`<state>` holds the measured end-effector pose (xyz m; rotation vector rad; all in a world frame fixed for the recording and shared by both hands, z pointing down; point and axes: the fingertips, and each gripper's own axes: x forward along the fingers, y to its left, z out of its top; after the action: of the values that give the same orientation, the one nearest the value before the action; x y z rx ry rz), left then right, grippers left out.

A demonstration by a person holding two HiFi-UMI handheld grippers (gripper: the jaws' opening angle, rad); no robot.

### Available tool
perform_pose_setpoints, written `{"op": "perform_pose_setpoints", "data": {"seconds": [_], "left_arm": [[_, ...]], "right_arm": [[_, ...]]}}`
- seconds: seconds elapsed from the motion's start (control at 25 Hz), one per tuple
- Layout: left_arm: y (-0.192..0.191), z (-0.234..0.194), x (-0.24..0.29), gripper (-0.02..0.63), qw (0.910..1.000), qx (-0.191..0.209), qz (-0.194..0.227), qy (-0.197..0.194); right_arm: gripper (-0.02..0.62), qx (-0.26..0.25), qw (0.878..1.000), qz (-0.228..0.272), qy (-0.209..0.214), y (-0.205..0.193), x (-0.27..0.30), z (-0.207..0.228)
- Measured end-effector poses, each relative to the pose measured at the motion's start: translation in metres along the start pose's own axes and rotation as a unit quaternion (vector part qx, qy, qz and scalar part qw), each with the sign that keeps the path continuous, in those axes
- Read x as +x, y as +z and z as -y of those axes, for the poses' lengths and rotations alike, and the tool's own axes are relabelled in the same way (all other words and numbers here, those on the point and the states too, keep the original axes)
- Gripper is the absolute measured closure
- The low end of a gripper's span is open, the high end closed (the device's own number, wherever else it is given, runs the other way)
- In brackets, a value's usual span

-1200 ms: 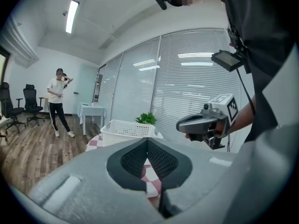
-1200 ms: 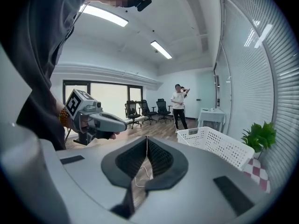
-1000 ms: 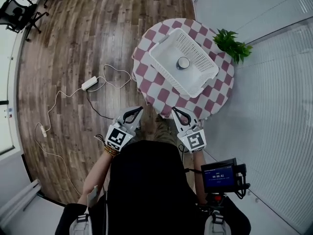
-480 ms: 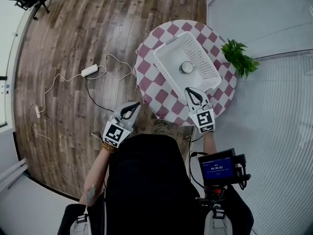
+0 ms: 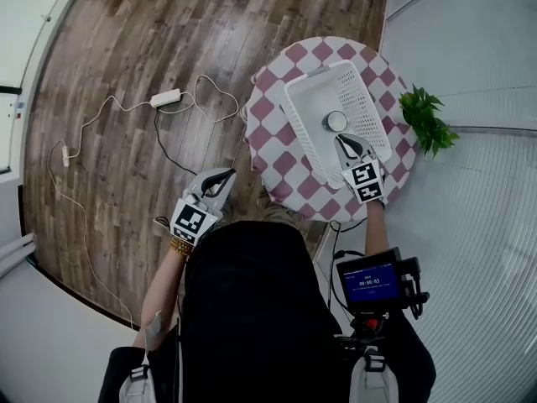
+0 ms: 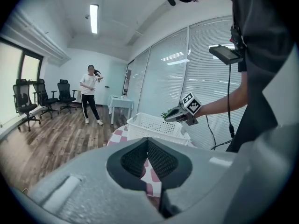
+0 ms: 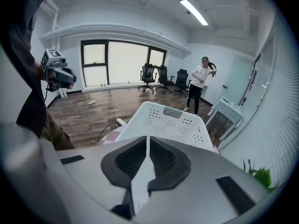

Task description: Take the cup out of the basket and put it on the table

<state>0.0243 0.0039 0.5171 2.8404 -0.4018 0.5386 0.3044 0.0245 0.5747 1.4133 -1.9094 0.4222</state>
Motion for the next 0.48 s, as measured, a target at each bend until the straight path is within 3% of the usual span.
{"op": "perform_pose_setpoints", "data": {"seconds": [0.2,0.36,0.48], "left_arm": [[-0.003,-0.002,-0.004,0.603,0.9996,-0.015,-0.005,0.023],[-0.016,-0.002,-0.007,0.603,0.9987,-0.031,-0.013,0.038],[-0.023,-0.005,-0.011,0.603,0.9977,-0.042,-0.017,0.050]], "right_arm": [[0.581,-0.046,0.994,-0.081,0.048,-0.035,0.038,0.009],[0.471,-0.069,0.985,-0.137,0.082,-0.062,0.062,0.010],[0.471,-0.071,0.981,-0.155,0.089,-0.068,0.076,0.012]]}}
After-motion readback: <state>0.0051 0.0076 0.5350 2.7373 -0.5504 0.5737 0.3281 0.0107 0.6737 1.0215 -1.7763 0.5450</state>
